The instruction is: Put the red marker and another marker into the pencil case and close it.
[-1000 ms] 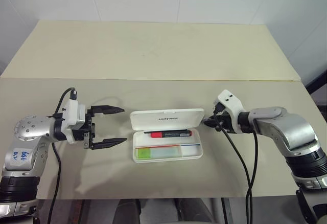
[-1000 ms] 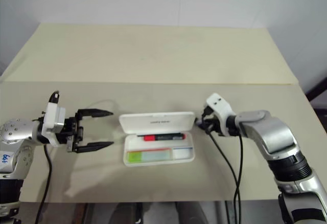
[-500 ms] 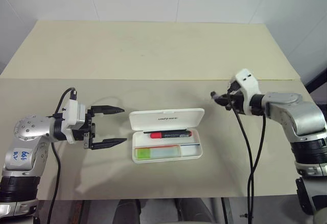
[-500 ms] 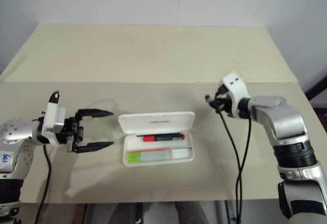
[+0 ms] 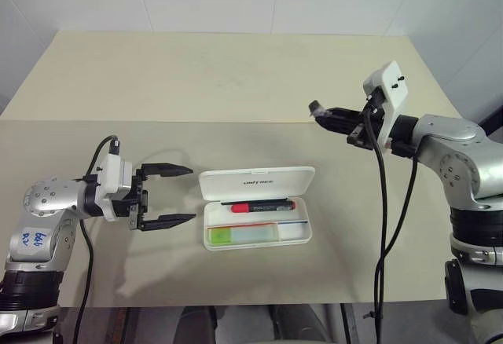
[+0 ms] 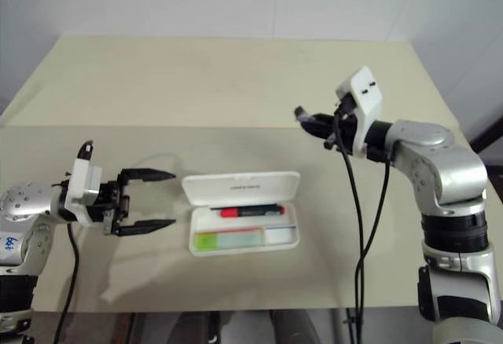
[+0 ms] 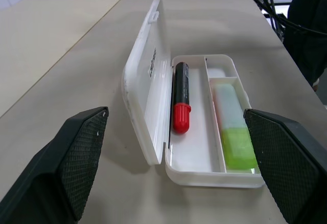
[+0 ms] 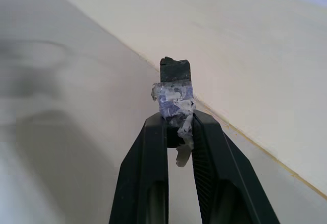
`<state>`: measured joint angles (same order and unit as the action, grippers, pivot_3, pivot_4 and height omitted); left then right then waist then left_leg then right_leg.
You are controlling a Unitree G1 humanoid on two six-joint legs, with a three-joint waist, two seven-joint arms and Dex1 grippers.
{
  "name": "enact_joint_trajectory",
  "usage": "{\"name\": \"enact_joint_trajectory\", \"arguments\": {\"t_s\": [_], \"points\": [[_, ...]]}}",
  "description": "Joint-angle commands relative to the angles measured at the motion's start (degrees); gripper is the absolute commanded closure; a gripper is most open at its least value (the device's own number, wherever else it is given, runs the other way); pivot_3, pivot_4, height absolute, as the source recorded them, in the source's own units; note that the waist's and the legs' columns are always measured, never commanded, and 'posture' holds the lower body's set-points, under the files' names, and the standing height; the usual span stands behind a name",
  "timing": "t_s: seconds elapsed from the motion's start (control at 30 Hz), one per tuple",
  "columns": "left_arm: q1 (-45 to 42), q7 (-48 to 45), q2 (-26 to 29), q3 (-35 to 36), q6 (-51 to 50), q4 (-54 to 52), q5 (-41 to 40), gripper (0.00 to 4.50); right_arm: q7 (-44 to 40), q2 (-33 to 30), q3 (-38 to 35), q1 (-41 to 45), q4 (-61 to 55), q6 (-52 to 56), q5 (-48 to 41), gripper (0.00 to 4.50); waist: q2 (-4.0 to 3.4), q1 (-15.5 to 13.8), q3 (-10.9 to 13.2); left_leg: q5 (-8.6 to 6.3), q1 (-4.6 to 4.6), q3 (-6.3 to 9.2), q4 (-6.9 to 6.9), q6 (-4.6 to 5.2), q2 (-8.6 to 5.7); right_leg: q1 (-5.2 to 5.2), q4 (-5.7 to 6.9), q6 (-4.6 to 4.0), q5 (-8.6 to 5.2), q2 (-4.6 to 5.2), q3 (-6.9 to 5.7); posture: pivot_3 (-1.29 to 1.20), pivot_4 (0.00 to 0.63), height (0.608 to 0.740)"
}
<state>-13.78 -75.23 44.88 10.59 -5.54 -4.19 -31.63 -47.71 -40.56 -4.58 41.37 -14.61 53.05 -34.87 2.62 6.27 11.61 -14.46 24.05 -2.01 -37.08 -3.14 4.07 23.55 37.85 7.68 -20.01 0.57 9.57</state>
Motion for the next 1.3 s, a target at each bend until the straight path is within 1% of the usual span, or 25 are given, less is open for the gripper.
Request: {"name": "enact_joint_trajectory", "arguments": {"t_s": [0.03,0.1,0.2,0.3,0.37,0.53,0.7,0.87,1.1,1.3], "points": [[-0.8,-0.6,-0.7,0.5,0.7,-0.9,-1.4,0.0,-5.3,-3.6,-2.4,0.0,-11.1,6.9,-11.7,4.18,0.0,-0.1,0.0,0.0,0.0,0.01,0.0,0.0,0.01,-0.01,0.0,0.0,0.0,-0.01,-0.01,0.0,0.15,0.74],[-1.1,-0.7,-1.1,0.6,0.8,-1.0,-1.7,0.0,-7.1,-6.5,-1.2,-1.1,-14.0,9.5,-14.4,4.18,0.0,-0.2,0.0,0.0,0.0,0.03,-0.01,0.0,0.02,-0.04,-0.02,0.0,0.0,0.0,-0.04,0.0,0.15,0.74],[-1.3,-1.2,-1.3,0.9,0.6,-0.9,-1.9,0.0,-10.5,-11.9,2.3,-3.7,-17.7,9.5,-14.1,4.18,0.02,-0.7,0.0,0.0,0.0,0.03,-0.09,0.0,0.0,-0.07,-0.04,0.0,0.0,0.02,-0.04,0.0,0.15,0.74],[-0.9,-2.0,-1.2,1.6,0.4,-0.7,-2.7,0.0,-14.6,-18.2,8.7,-7.9,-21.5,5.3,-9.0,4.18,0.02,-1.3,0.0,0.0,0.0,0.01,-0.09,0.0,-0.02,-0.06,-0.04,0.0,0.0,0.03,-0.02,0.0,0.15,0.74],[-0.4,-2.7,-1.0,2.0,0.3,-0.8,-3.3,0.0,-15.8,-20.7,13.6,-9.8,-22.7,1.8,-4.3,4.18,0.02,-1.3,0.0,0.0,0.0,0.01,-0.08,0.0,-0.02,-0.04,-0.05,-0.01,-0.01,0.02,-0.02,0.0,0.15,0.74],[0.6,-4.4,0.0,2.8,0.1,-0.7,-4.2,0.0,-16.2,-21.0,21.2,-10.4,-22.8,-3.4,3.9,4.18,0.02,-1.3,0.0,0.0,-0.01,-0.04,-0.09,0.0,0.0,0.02,-0.03,-0.01,-0.01,0.01,0.03,0.0,0.15,0.74],[0.7,-4.5,0.4,3.4,-0.4,-1.2,-4.3,0.0,-16.0,-18.6,25.1,-9.4,-21.6,-5.3,8.0,4.18,0.02,-1.5,0.0,0.0,0.01,-0.03,-0.1,0.0,0.0,0.03,-0.03,-0.02,-0.01,0.01,0.01,0.0,0.15,0.74],[0.8,-4.3,0.2,3.6,-0.8,-1.7,-4.4,0.0,-16.3,-17.2,25.9,-9.4,-19.9,-6.1,10.4,4.18,0.02,-1.5,0.0,0.0,0.0,-0.03,-0.1,0.0,0.0,0.03,-0.02,-0.02,-0.01,0.01,0.01,0.0,0.15,0.74],[0.8,-3.9,0.0,3.6,-0.7,-1.7,-4.1,0.0,-17.8,-17.1,26.3,-9.6,-16.5,-8.8,13.6,4.18,0.02,-1.5,0.0,0.0,0.0,-0.03,-0.1,0.0,0.0,0.03,-0.02,-0.02,-0.01,0.01,0.01,0.0,0.15,0.74],[0.9,-3.4,-0.1,3.5,-0.6,-1.9,-3.9,0.0,-19.2,-17.0,25.9,-10.1,-15.4,-10.1,14.6,4.18,0.02,-1.5,0.0,0.0,0.0,-0.03,-0.1,0.0,0.0,0.02,-0.01,-0.02,-0.01,0.01,0.01,0.0,0.15,0.74]]}}
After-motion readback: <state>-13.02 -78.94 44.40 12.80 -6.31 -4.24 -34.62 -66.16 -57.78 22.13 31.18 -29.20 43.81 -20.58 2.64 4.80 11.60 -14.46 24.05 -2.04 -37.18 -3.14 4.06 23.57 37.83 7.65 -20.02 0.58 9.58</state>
